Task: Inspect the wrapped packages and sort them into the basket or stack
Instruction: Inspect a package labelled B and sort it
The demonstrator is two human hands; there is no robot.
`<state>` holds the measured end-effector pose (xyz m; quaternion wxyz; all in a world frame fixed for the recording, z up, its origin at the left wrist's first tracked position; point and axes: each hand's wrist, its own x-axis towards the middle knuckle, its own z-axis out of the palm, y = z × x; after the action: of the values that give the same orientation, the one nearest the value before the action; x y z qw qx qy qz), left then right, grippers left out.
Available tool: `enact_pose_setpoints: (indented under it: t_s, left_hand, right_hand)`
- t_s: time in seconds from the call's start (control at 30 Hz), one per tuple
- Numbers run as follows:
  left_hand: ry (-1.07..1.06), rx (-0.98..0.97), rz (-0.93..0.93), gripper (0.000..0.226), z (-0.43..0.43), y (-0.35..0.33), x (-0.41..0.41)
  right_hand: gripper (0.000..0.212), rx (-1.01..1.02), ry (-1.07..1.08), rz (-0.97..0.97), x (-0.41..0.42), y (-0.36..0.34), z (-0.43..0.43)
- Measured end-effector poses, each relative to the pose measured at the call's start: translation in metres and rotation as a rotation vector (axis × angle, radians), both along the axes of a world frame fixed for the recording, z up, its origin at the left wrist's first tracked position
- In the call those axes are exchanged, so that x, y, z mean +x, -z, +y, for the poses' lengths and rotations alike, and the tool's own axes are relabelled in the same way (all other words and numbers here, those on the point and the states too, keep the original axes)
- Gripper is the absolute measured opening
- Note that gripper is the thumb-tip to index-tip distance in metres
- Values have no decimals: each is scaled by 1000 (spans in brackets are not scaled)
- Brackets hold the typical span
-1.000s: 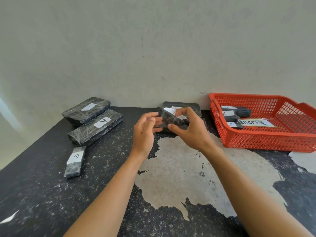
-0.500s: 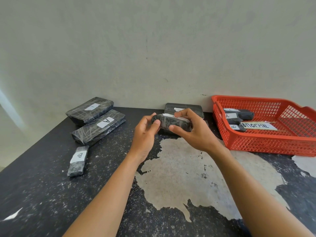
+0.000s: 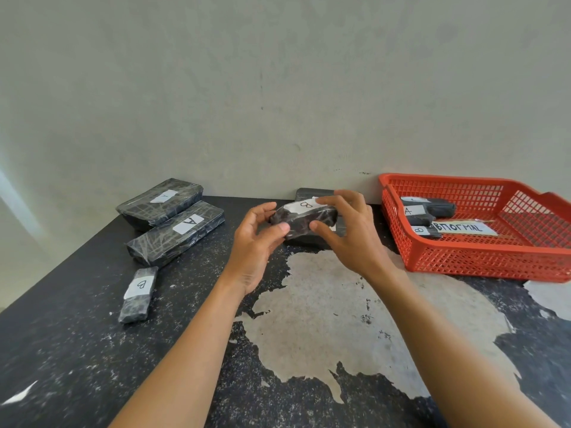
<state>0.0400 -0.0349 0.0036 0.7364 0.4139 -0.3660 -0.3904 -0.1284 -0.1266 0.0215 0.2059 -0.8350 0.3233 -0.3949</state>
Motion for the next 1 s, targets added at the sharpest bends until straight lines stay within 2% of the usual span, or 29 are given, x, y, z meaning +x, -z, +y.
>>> enact_pose_setpoints:
  t_s: [0.07, 0.2, 0.33, 0.47, 0.63, 0.8, 0.9, 1.0]
  left_hand:
    - [-14, 5, 61, 26, -2, -1, 0]
    - [-91, 42, 0, 26, -5, 0, -6]
    - [-142, 76, -24, 23, -8, 3, -12]
    - [-261, 62, -168, 27, -10, 9, -20]
    - [-297, 29, -237, 29, -8, 7, -26]
    - [-211, 3, -153, 28, -4, 5, -28]
    - [-244, 15, -181, 27, -4, 6, -26]
    - [-266, 39, -225, 46, -4, 4, -15]
  right_hand:
    - [32, 80, 6, -62, 1, -1, 2]
    - [24, 139, -28, -105, 3, -3, 5]
    - [31, 240, -98, -113, 6, 0, 4]
    - [48, 360, -171, -134, 10, 2, 8]
    - [50, 344, -110, -188, 13, 2, 13]
    - [44, 250, -71, -190, 13, 3, 13]
    - [42, 222, -110, -156, 10, 4, 7]
    - [42, 271, -242, -133, 3, 1, -1]
